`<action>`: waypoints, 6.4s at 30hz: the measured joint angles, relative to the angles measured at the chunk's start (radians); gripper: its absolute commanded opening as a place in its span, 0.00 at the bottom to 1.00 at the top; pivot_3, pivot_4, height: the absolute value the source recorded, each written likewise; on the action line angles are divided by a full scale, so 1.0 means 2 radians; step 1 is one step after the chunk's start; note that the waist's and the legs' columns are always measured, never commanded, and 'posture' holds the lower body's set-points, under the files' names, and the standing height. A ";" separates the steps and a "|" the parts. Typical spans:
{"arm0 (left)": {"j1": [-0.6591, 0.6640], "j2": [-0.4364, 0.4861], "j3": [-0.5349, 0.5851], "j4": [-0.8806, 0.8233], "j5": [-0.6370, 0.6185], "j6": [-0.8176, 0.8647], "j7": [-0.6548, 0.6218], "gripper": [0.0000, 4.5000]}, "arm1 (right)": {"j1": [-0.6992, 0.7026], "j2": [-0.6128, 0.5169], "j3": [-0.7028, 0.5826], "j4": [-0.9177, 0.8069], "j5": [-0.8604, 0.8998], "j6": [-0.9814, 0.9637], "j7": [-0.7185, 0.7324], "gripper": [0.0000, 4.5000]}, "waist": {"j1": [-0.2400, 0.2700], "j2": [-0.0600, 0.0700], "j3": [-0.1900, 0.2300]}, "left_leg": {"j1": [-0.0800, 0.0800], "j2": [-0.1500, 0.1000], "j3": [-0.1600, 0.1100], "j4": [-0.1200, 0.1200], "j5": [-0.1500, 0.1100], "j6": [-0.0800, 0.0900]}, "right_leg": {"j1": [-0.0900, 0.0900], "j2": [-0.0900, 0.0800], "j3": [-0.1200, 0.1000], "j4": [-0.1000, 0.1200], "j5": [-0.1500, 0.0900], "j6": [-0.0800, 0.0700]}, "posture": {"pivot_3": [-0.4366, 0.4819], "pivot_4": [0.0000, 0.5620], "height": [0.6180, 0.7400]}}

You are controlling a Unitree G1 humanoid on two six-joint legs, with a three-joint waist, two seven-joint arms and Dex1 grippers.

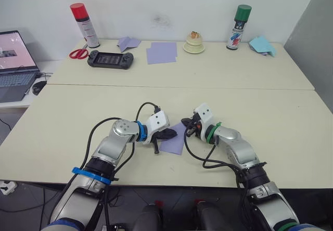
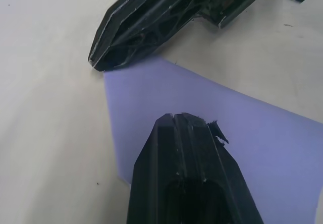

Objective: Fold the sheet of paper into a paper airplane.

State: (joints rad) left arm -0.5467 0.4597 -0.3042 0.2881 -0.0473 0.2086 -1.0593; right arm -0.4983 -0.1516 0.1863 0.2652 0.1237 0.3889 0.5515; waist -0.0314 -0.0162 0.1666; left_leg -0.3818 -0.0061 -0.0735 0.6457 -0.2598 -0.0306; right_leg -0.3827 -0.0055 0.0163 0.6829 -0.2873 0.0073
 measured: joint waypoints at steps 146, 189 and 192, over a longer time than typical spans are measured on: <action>0.008 -0.001 0.007 -0.010 -0.013 0.033 -0.023 0.01 | 0.074 -0.070 0.024 -0.118 0.021 0.025 0.101 0.00 | 0.001 0.000 -0.003 | 0.003 -0.001 0.000 -0.005 0.000 0.000 | 0.004 -0.002 -0.001 -0.005 -0.003 0.003 | 0.48 0.27 1.00; -0.097 0.012 0.057 0.081 -0.043 -0.056 -0.056 0.51 | 0.080 -0.155 -0.035 -0.209 0.043 0.028 0.079 0.69 | 0.001 0.002 0.000 | -0.008 -0.001 -0.001 -0.001 0.000 0.000 | -0.006 -0.001 -0.001 -0.002 -0.001 0.001 | 0.48 0.27 1.00; -0.134 0.018 0.051 0.170 -0.018 -0.154 -0.082 0.72 | 0.108 -0.176 -0.037 -0.255 0.050 0.047 0.086 0.93 | 0.000 0.001 0.001 | -0.008 -0.001 0.000 -0.001 0.000 0.001 | -0.006 -0.001 -0.001 -0.002 -0.001 0.001 | 0.48 0.27 1.00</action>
State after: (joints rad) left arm -0.8144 0.4957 -0.2019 0.6279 -0.0838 -0.1000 -1.2239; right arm -0.2821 -0.5041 0.1114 -0.2454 0.2240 0.4835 0.7244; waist -0.0304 -0.0142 0.1678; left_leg -0.3980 -0.0084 -0.0743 0.6438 -0.2592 -0.0295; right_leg -0.3951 -0.0083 0.0137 0.6791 -0.2892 0.0085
